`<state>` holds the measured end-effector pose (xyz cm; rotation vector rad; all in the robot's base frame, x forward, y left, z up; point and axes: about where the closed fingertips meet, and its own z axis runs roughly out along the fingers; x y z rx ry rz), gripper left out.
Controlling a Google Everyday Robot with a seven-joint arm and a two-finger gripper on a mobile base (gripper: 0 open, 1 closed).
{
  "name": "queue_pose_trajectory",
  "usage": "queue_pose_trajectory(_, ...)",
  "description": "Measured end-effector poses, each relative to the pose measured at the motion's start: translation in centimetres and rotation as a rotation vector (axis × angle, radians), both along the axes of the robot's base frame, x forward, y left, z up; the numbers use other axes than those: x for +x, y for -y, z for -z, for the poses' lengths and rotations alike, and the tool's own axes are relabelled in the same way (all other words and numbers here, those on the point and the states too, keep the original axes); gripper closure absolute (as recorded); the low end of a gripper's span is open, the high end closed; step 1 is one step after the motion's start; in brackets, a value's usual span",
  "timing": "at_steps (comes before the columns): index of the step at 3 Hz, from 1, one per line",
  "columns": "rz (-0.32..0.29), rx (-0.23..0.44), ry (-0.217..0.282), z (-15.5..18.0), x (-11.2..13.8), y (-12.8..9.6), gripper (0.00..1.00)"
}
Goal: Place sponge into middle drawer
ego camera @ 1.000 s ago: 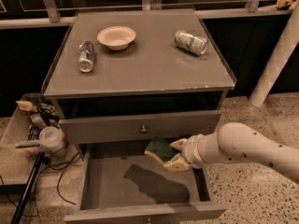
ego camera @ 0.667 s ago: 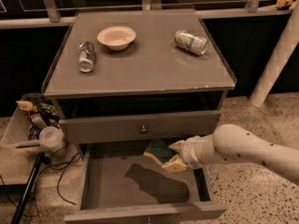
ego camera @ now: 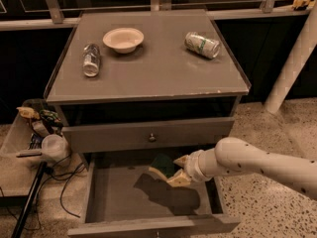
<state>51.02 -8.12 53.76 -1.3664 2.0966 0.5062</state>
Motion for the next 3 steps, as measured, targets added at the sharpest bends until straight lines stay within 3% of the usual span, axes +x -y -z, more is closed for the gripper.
queue_pose_trajectory(3, 0.06, 0.045, -0.021, 8.2, 2.4, 0.0, 1.0)
